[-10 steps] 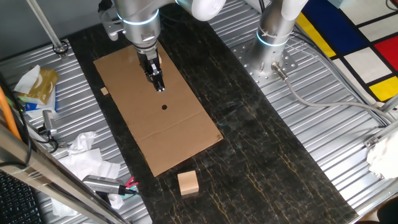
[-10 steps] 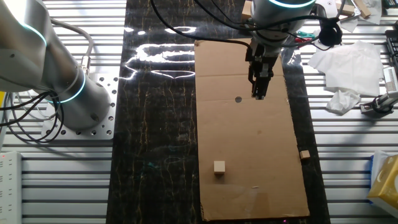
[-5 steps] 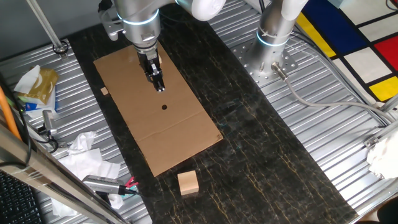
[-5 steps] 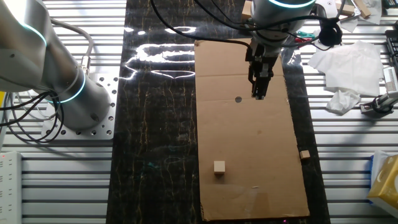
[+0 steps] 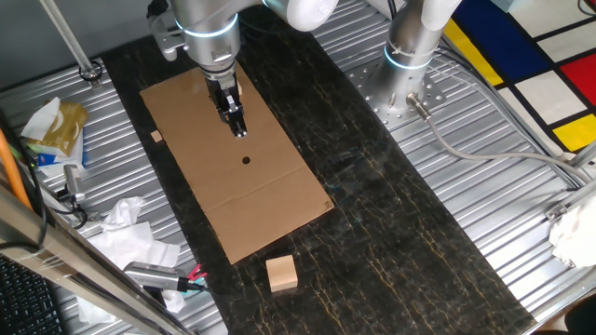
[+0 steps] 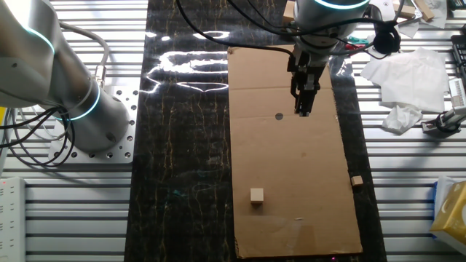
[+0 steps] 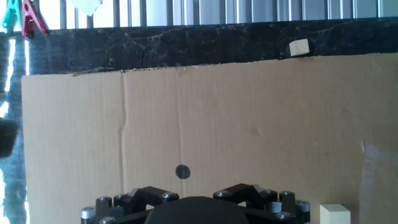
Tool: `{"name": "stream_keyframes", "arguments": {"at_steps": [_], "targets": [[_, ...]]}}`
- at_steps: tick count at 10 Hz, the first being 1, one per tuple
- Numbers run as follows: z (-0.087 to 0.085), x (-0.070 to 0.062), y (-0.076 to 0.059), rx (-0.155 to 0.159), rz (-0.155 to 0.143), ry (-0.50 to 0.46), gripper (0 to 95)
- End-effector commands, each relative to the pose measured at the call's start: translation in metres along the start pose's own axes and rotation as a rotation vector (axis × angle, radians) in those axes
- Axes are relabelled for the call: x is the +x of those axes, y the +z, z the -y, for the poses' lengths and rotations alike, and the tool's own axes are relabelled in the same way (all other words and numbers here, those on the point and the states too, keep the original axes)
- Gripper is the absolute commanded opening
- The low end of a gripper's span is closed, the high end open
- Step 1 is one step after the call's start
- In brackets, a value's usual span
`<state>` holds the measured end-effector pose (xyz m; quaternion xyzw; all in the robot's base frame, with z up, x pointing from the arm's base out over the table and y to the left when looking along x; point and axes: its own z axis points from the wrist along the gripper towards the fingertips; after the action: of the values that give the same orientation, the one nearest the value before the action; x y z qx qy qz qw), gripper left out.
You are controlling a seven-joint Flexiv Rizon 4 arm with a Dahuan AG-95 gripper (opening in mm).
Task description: Grab the block and place it at the designated location
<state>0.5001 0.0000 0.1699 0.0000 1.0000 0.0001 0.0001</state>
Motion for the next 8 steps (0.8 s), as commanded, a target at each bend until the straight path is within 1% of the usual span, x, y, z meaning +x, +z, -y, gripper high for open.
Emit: {"name": "stream_keyframes", "arguments": {"at_steps": [1, 2, 3, 8], "targets": [[0.0000, 0.0001, -0.0001, 0.000, 0.000, 0.000, 0.0], [-0.0001, 0.0002, -0.0004, -0.061, 0.175, -0.003, 0.0], [-0.0011, 0.0011, -0.0029, -0.054, 0.168, -0.002, 0.0], [-0.0026, -0.0002, -0.0060, -0.050, 0.165, 0.000, 0.0]]}}
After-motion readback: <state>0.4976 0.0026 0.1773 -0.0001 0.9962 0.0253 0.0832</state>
